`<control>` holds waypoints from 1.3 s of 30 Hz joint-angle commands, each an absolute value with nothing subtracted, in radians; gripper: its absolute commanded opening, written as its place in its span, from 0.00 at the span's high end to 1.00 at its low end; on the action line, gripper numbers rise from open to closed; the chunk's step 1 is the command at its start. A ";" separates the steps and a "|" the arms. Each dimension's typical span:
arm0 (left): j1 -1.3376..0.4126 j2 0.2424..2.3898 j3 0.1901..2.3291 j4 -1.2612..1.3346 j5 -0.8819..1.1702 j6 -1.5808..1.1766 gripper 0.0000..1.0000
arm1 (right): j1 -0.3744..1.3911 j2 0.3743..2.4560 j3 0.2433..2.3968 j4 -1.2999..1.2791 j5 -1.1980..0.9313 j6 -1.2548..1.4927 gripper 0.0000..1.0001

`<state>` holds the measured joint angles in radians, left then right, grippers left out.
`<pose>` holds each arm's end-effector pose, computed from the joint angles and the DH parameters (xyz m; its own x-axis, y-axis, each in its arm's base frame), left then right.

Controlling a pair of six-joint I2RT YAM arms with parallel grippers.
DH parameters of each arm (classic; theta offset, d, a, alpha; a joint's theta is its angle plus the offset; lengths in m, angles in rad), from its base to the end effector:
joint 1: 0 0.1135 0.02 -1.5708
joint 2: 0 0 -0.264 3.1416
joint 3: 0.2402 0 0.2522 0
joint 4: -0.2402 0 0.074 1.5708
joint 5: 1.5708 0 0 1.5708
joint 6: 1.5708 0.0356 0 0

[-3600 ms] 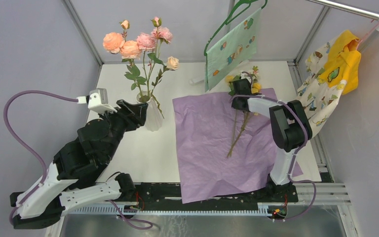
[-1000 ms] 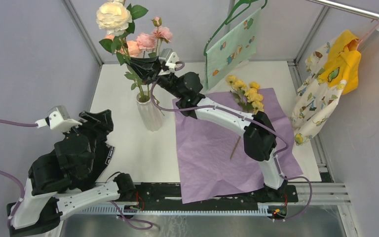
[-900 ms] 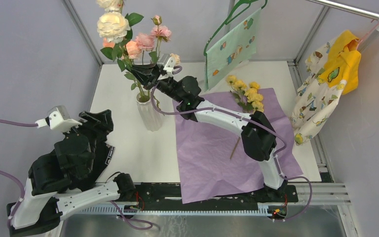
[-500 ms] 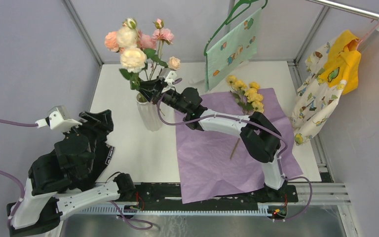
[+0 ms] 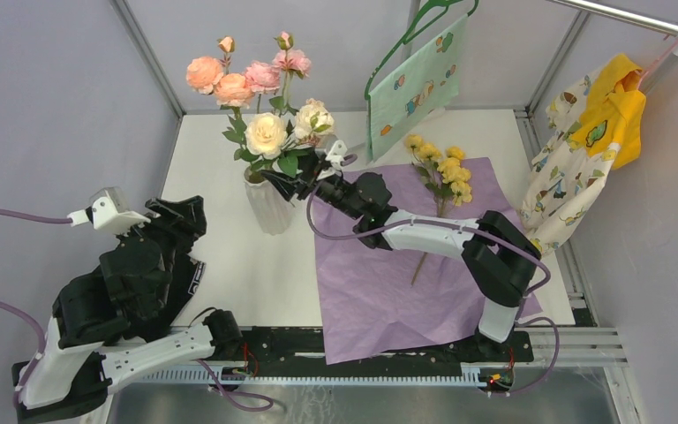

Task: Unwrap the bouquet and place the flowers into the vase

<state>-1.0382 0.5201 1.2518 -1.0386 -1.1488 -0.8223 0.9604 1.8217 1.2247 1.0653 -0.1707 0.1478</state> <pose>0.0369 0.0014 0.4262 -0.0394 -0.5242 -0.8507 -0.1728 0.8421 -0.5109 0.2353 0.3470 0.3304 0.1242 0.4307 -0.8939 -0.9227 0.3814 0.0556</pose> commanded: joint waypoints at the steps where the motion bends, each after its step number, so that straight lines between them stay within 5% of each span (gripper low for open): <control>1: -1.037 0.552 1.250 -0.989 -1.149 -0.823 0.33 | 0.963 1.714 1.107 1.167 -0.136 0.167 0.41; 12: -1.036 0.566 1.242 -0.966 -1.130 -0.818 0.33 | 0.965 1.539 0.848 1.103 -0.032 0.154 0.38; 19: -1.036 0.603 1.239 -0.912 -1.090 -0.777 0.33 | 0.963 1.281 0.612 0.753 0.552 0.019 0.42; 24: -1.036 0.655 1.229 -0.841 -1.050 -0.743 0.33 | 0.862 1.227 0.717 0.344 0.879 0.131 0.46; 31: -1.037 0.715 1.252 -0.819 -0.976 -0.728 0.35 | 0.548 1.372 0.924 0.003 0.705 0.266 0.48; 39: -1.036 0.680 1.246 -0.829 -0.977 -0.722 0.35 | 0.406 1.599 1.076 -0.174 0.535 0.316 0.41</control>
<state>-1.0382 0.7055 1.2331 -0.8639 -0.9836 -0.7589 0.4355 1.5417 1.0313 -0.0578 0.6285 0.2684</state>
